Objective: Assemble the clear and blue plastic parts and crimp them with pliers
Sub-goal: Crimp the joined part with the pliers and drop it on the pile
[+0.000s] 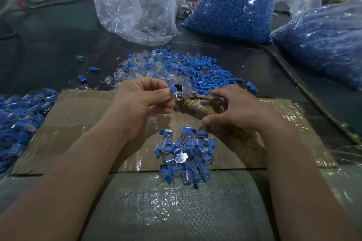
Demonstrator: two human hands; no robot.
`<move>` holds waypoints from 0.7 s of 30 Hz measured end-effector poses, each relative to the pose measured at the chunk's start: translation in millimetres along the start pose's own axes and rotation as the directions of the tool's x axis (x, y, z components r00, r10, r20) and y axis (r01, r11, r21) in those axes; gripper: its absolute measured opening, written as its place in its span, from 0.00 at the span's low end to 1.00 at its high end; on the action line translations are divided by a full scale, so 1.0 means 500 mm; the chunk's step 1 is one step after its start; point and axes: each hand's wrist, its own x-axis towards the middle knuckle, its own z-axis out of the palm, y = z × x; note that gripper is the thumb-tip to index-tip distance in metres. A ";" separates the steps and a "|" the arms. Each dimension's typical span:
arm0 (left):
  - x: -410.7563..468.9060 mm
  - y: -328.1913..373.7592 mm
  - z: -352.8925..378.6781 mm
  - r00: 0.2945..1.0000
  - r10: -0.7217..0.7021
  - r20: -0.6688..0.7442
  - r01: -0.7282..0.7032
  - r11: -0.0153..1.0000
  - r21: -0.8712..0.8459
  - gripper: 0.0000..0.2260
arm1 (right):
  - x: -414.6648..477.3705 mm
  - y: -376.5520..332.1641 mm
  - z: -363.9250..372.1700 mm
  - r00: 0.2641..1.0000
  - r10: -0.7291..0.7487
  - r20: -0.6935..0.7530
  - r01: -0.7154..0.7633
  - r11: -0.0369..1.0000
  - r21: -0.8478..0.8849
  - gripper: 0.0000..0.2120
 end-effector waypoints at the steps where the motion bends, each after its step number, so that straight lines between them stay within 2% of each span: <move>1: 0.000 0.000 0.001 1.000 0.001 -0.001 -0.001 1.000 0.001 0.07 | 0.002 0.000 0.001 1.000 0.006 0.001 -0.006 1.000 -0.002 0.52; 6: 0.000 0.000 0.001 1.000 0.013 -0.014 -0.013 1.000 -0.003 0.06 | 0.000 0.016 -0.004 1.000 -0.005 0.020 0.005 1.000 -0.007 0.43; 11: 0.000 -0.002 0.004 1.000 0.013 0.002 -0.013 1.000 0.020 0.07 | 0.003 -0.003 0.005 0.998 -0.013 -0.060 0.011 0.999 -0.038 0.31; 14: 0.002 -0.004 0.000 1.000 0.015 -0.014 -0.015 1.000 -0.003 0.07 | 0.002 -0.009 0.006 0.989 -0.043 -0.144 0.038 0.999 -0.037 0.22; 18: 0.005 -0.008 -0.002 0.998 0.030 -0.060 -0.032 0.999 -0.041 0.06 | 0.000 -0.018 0.009 0.956 -0.060 -0.287 0.026 0.992 -0.121 0.18; 21: 0.009 -0.009 -0.005 0.994 0.041 -0.100 -0.048 0.997 -0.066 0.04 | -0.001 -0.018 0.009 0.932 -0.097 -0.350 0.049 0.989 -0.143 0.11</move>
